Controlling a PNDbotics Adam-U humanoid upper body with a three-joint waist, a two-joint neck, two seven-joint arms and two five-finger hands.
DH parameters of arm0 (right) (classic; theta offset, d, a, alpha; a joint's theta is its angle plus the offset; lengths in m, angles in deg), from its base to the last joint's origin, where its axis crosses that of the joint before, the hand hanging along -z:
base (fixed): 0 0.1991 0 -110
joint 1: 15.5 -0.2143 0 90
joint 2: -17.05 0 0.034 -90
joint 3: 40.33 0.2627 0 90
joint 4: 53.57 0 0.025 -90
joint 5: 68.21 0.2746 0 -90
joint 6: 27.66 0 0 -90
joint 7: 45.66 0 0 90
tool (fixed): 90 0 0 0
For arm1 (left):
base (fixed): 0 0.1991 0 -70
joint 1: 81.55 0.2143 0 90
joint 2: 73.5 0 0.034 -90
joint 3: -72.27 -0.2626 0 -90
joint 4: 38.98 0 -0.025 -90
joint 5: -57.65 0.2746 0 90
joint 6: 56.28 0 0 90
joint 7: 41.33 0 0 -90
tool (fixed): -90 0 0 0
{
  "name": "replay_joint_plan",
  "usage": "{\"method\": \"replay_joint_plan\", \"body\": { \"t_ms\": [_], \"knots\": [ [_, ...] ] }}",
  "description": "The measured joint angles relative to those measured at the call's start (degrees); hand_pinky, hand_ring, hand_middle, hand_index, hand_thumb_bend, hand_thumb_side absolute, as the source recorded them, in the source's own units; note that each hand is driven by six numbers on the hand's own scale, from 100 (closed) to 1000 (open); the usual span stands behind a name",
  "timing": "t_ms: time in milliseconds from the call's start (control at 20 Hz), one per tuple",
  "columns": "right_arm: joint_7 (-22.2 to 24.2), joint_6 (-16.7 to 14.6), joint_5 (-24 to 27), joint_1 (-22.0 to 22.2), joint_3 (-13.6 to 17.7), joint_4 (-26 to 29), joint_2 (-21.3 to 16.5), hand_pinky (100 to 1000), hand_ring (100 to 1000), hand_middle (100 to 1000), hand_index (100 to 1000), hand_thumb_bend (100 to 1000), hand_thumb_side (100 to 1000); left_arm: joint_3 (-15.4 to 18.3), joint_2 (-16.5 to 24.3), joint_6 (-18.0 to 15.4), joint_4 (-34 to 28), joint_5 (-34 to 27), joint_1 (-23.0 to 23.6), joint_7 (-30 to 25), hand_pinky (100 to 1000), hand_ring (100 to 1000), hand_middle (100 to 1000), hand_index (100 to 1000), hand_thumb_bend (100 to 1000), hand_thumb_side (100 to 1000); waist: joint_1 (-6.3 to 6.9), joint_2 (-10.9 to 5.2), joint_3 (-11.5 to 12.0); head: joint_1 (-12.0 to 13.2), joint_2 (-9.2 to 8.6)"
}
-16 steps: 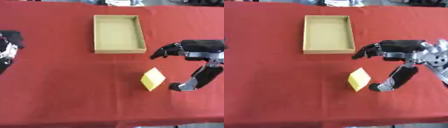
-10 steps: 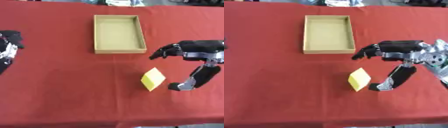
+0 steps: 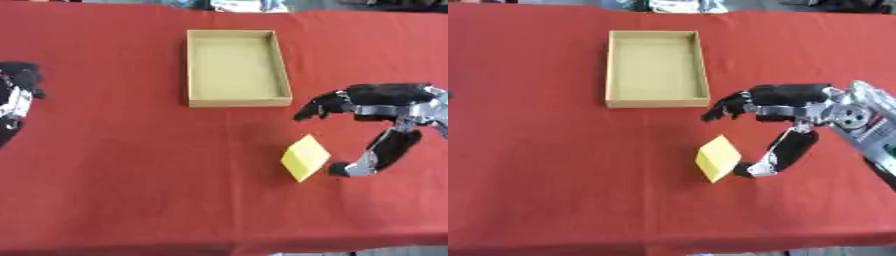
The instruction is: Pick up objects on the table and place them in the box.
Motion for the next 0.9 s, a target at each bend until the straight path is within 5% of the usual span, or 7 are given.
{"method": "replay_joint_plan", "body": {
  "t_ms": [900],
  "knots": [
    [0.3,-3.4,-5.0,-1.2,-2.4,-4.3,2.3,790,884,864,935,370,348,0.0,0.0,-0.2,0.1,0.0,-0.3,-0.2,658,545,582,716,201,640,0.03,0.32,0.6,-0.1,0.0]
  ]
}}
